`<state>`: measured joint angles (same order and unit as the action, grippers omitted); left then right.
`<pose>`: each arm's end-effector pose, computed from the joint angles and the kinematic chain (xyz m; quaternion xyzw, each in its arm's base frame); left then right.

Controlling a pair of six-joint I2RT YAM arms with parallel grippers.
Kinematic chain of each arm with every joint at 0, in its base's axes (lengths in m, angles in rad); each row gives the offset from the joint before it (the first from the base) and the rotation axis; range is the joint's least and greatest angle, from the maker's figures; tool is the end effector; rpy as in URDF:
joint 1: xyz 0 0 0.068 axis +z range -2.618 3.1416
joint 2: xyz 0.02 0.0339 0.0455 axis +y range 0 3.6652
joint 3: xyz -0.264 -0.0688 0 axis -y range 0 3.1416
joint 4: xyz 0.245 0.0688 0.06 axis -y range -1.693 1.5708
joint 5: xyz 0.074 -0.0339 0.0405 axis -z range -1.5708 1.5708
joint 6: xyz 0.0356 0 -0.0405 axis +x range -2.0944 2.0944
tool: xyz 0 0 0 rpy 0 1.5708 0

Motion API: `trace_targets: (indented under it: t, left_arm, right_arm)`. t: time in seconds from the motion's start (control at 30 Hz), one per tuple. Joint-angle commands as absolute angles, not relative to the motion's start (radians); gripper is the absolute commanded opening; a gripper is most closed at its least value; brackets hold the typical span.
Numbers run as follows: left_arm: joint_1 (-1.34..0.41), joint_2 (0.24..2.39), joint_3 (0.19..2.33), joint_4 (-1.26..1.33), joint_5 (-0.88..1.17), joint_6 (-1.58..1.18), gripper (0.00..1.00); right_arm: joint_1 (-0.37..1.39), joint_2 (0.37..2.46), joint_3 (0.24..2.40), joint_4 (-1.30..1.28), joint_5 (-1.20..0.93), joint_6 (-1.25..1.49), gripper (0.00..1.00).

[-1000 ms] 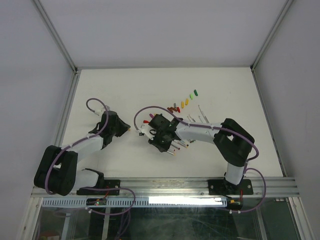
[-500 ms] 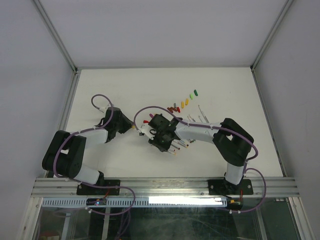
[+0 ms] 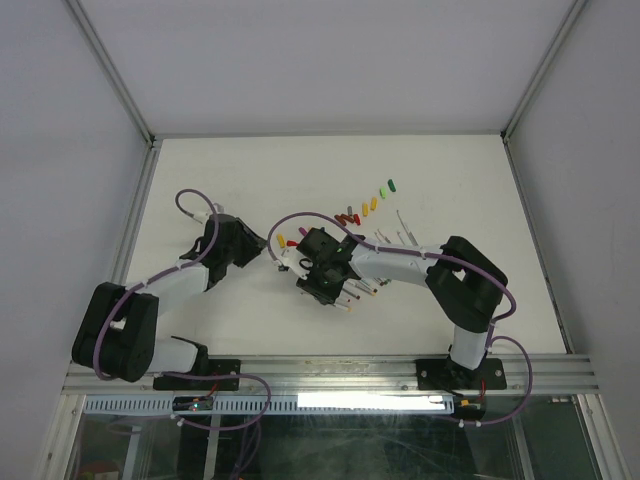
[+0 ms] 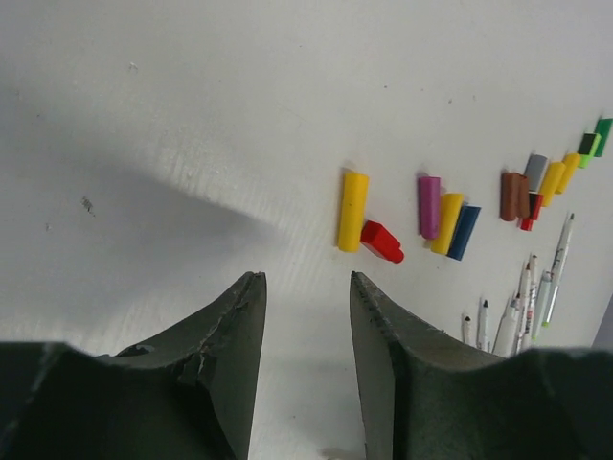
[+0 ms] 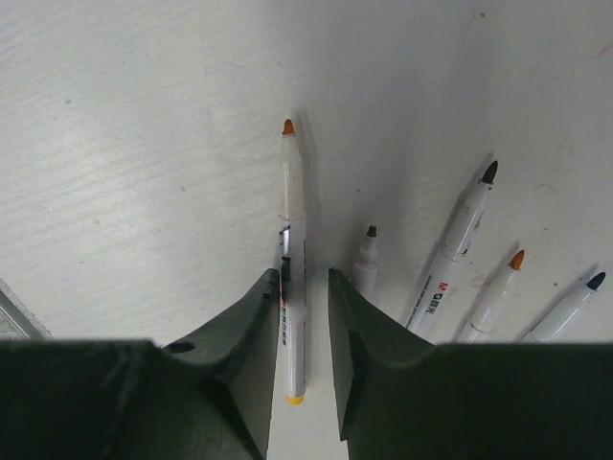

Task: Open the pen caps
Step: Place the pen cap at the center of the board, then reset both arms

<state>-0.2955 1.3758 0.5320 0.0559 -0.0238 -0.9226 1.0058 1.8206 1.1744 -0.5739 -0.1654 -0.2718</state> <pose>0.2431 -0.0731 0.1516 -0.2894 0.8778 -0.2092 0.3192 0.1848 0.3025 0.1672 -0.5967 0.7792 0.1383 0.1331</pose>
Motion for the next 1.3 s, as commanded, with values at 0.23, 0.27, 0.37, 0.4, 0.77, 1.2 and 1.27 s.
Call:
trace_targets:
  t: [0.23, 0.27, 0.37, 0.4, 0.77, 1.2, 1.27]
  left_arm:
    - [-0.302, 1.098, 0.501, 0.036, -0.003, -0.826, 0.53]
    - [-0.303, 1.077, 0.494, 0.048, 0.02, -0.801, 0.54]
    - [-0.303, 1.005, 0.456, 0.1, 0.082, -0.759, 0.61]
    - [-0.302, 0.977, 0.438, 0.126, 0.105, -0.749, 0.65]
    - [-0.303, 0.822, 0.336, 0.198, 0.171, -0.735, 0.83]
    - [-0.3, 0.812, 0.331, 0.347, 0.265, -0.707, 0.99]
    - [-0.299, 0.829, 0.366, 0.338, 0.275, -0.691, 0.99]
  right_arm:
    - [1.009, 1.729, 1.207, -0.556, -0.202, -0.294, 0.3]
    - [1.008, 1.726, 1.206, -0.555, -0.204, -0.296, 0.3]
    - [1.005, 1.716, 1.202, -0.554, -0.212, -0.298, 0.3]
    - [1.004, 1.714, 1.201, -0.555, -0.213, -0.3, 0.3]
    - [1.002, 1.694, 1.199, -0.554, -0.245, -0.307, 0.31]
    - [0.84, 1.49, 1.195, -0.579, -0.372, -0.399, 0.36]
    - [0.768, 1.419, 1.184, -0.564, -0.379, -0.415, 0.4]
